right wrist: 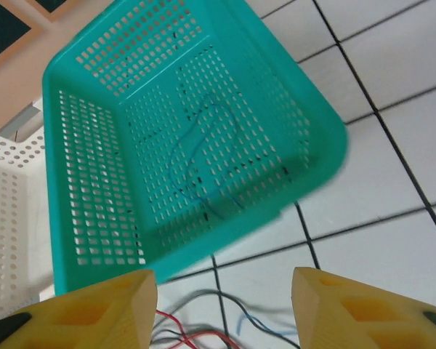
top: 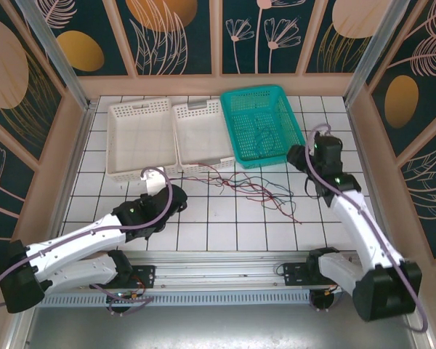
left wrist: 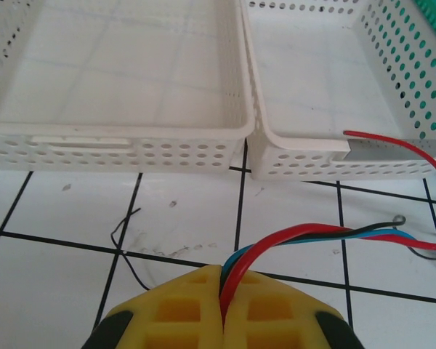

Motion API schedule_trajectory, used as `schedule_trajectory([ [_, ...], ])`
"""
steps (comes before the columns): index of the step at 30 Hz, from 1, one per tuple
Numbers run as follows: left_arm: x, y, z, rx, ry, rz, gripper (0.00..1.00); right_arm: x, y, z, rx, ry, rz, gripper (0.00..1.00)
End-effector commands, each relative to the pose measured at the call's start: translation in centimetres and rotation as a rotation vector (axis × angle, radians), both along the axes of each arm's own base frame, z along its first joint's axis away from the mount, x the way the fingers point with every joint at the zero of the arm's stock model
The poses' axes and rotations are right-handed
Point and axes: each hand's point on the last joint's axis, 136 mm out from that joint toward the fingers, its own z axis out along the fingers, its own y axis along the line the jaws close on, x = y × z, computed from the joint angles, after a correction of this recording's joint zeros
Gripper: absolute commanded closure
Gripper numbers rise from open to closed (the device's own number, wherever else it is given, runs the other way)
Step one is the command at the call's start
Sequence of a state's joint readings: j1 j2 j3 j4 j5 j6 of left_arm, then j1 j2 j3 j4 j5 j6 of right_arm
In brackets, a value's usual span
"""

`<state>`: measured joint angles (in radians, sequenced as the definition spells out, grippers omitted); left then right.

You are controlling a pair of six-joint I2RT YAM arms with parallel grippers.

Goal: Untangle the cables

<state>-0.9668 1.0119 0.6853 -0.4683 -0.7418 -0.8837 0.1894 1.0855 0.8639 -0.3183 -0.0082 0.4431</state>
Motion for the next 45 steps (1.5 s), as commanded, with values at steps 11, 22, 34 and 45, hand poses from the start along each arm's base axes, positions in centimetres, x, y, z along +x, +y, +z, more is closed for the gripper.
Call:
schedule_trajectory([
  [11,-0.2,-1.1,-1.2,-0.039,0.029,-0.044,1.00,12.1,2.0,-5.1,-0.251,0.221,0.047,0.47],
  [22,-0.3,-1.4,-2.0,-0.038,0.043,-0.061,1.00,12.5,2.9,-13.5,-0.318,0.414,0.120,0.48],
  [34,-0.5,-1.1,-2.5,-0.046,0.044,-0.061,1.00,12.6,4.5,-16.0,-0.305,0.458,0.156,0.74],
  [45,-0.7,-0.7,-2.5,-0.054,0.033,-0.060,1.00,14.1,6.6,-8.3,-0.217,0.259,0.180,1.00],
])
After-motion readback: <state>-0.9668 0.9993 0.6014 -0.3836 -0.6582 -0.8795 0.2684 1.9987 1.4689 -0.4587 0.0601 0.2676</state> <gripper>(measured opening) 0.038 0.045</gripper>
